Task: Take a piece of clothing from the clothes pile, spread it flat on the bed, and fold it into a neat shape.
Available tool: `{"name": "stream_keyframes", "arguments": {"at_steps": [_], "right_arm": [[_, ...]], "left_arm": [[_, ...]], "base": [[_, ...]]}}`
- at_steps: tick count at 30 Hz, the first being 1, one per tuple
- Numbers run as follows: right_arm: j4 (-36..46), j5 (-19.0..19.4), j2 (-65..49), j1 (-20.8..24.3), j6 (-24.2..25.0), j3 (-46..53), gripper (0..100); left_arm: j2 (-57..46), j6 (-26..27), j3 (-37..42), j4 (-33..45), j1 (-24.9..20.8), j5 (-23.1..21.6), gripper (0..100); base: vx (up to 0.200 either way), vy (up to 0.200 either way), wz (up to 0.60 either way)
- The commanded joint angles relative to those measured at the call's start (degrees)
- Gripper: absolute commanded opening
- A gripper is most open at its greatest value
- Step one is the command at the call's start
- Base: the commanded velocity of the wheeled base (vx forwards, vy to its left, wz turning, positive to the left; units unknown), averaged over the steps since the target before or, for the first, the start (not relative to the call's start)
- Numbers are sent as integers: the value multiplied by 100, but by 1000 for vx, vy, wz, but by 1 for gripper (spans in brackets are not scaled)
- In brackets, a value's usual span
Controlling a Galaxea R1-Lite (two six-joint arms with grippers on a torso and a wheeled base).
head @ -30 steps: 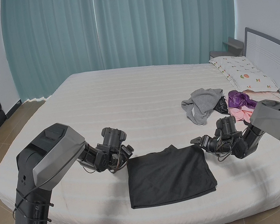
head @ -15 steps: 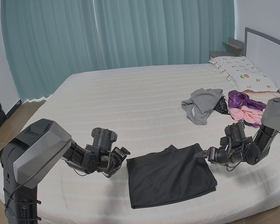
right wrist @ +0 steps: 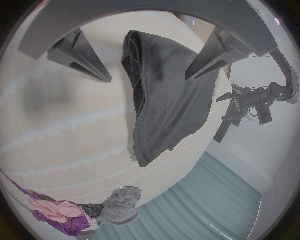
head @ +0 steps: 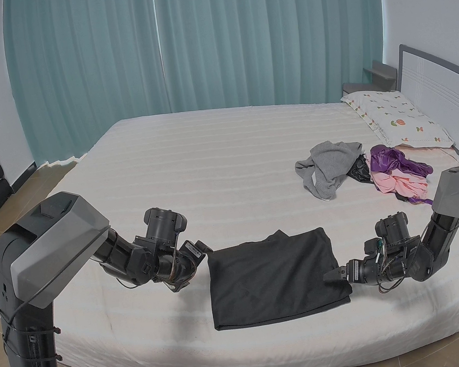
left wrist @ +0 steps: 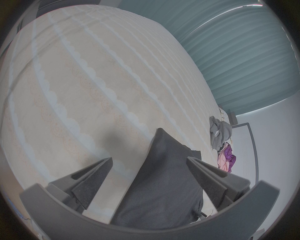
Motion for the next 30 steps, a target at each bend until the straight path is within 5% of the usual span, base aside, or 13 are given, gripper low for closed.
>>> {"name": "stream_keyframes", "arguments": {"at_steps": [1,5,6,30], "right_arm": [[-106,5,68,2,9,-82,100],[-457,5,183,28,62,-99,100],[-493,-4,218,37,53,-73,0],[-466,-74,-81,-139,-386,481,0]], "left_arm": [[-4,9,-14,-4,-9,0,100],[-4,0,-49,-4,-9,9,100],[-4,0,-49,-4,-9,0,100],[5,-17,-85,5,-1,0,100]], "base": [[0,0,0],[0,0,0],[0,0,0],[0,0,0]]}}
